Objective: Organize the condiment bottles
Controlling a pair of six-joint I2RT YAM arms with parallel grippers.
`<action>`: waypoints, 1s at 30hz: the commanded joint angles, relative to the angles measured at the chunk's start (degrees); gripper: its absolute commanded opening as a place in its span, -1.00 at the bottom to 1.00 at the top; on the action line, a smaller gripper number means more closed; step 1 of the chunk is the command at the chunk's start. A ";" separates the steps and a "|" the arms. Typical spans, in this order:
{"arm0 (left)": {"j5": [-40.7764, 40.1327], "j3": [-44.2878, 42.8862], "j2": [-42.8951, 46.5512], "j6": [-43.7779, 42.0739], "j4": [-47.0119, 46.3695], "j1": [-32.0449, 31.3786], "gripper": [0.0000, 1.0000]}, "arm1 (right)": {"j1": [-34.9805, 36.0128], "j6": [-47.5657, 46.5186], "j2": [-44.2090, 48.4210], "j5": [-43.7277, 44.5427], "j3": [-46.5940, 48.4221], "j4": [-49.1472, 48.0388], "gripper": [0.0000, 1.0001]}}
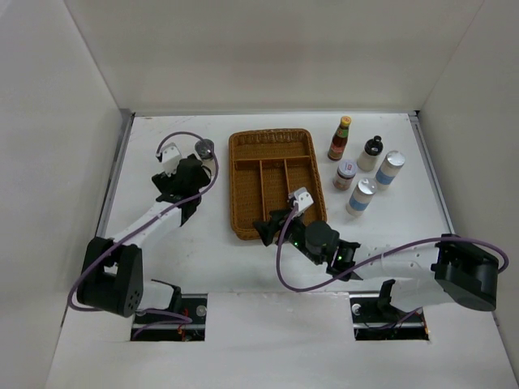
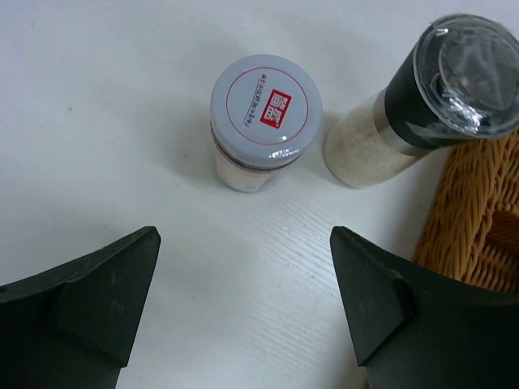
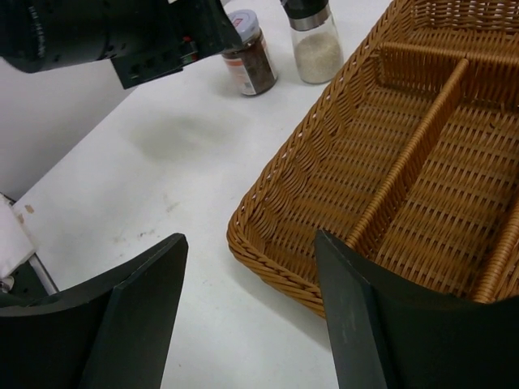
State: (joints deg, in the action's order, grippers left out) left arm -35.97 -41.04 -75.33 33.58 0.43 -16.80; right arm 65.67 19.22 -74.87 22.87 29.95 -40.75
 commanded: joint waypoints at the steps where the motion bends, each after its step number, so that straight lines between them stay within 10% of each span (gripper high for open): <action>1: -0.51 -4.31 -2.53 -0.53 -4.20 1.81 0.74 | -0.24 0.47 1.13 -1.78 0.54 -2.58 0.44; 22: 2.48 -13.81 -18.09 -6.16 -11.50 6.47 0.49 | -0.06 -0.24 0.51 -3.71 1.07 -2.40 0.51; 30: 2.66 -11.79 -17.66 -5.81 -11.68 7.35 -0.07 | -0.06 -0.33 0.69 -3.01 0.98 -2.14 0.52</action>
State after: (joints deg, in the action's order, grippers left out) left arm -33.50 -52.80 -94.32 28.08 -8.75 -10.17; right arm 65.69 19.25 -74.87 20.10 29.95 -40.71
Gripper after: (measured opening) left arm 0.599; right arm 0.758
